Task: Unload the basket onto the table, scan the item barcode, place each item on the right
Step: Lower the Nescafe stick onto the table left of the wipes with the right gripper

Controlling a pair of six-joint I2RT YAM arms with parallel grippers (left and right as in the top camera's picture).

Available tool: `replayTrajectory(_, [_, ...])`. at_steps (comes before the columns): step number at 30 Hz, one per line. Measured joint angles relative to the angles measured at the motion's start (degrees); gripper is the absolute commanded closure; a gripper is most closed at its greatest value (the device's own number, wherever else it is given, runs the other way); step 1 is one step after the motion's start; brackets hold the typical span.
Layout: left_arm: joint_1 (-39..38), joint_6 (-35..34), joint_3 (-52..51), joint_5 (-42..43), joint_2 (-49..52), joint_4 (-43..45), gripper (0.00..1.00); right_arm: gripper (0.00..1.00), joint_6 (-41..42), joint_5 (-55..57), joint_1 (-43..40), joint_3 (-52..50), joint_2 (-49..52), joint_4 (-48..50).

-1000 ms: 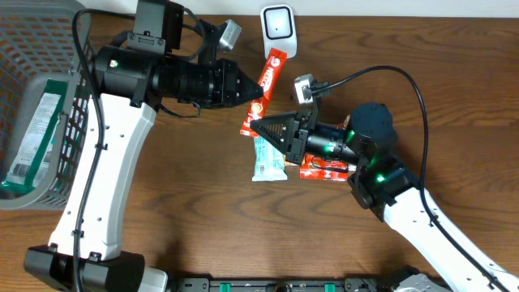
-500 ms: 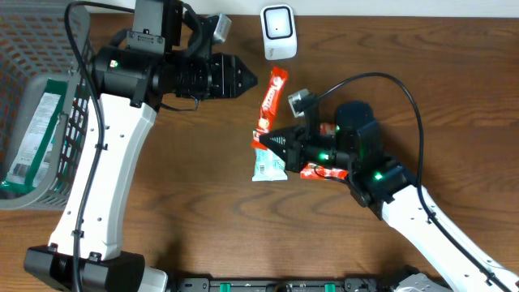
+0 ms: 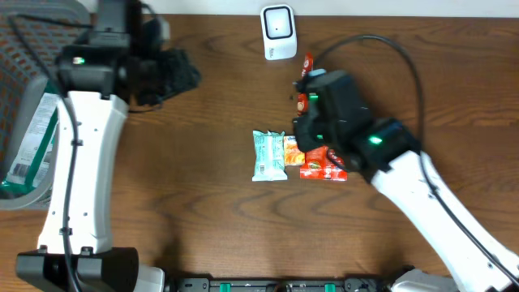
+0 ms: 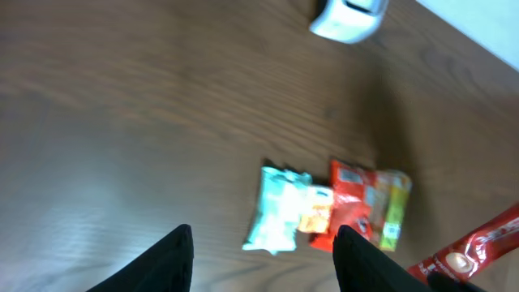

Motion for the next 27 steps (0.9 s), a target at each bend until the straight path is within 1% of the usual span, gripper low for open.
replayTrajectory(2, [2.16,0.2,0.0,-0.48,0.0,-1.6,0.44,0.99,-0.61,7.72,3.26,0.26,3.78,0.57])
replayTrajectory(4, [3.37,1.09,0.0,-0.72,0.0,-2.93,0.44,0.99,-1.99,19.82,8.22,0.26,9.66,2.45])
replayTrajectory(7, [3.34,2.36,0.0,-0.72,0.0,-4.09,0.44,0.99,-5.99,32.41,13.03,0.35,15.85,8.11])
replayTrajectory(8, [3.32,2.8,0.0,-0.74,0.0,-4.2,0.44,0.99,-8.7,37.48,15.45,0.37,19.26,10.82])
replayTrajectory(10, [3.32,3.28,0.0,-0.74,0.0,-4.28,0.43,0.99,-13.27,43.3,17.94,0.39,23.28,16.24])
replayTrajectory(11, [3.32,3.67,0.0,-0.72,0.0,-4.48,0.43,0.99,-18.16,48.41,20.2,0.57,27.76,21.27])
replayTrajectory(12, [3.32,3.89,0.0,-0.79,0.0,-4.63,0.43,0.99,-23.54,52.83,21.92,0.26,31.52,28.44])
replayTrajectory(13, [3.32,3.96,0.0,-0.76,0.0,-4.76,0.44,0.99,-26.25,54.97,22.56,0.46,33.48,31.41])
replayTrajectory(16, [3.32,4.11,0.0,-1.84,0.0,-5.68,0.44,0.99,-36.35,58.88,24.11,0.31,38.36,44.15])
replayTrajectory(19, [3.32,4.13,0.0,-2.45,0.0,-6.01,0.44,0.99,-43.98,60.04,24.7,0.35,41.24,50.18])
replayTrajectory(22, [3.32,4.26,0.0,-2.73,0.0,-6.1,0.43,0.97,-47.12,58.88,24.83,0.35,42.14,50.23])
replayTrajectory(27, [3.32,4.26,0.0,-3.3,0.0,-5.97,0.43,0.96,-47.5,56.17,24.83,0.35,42.18,49.64])
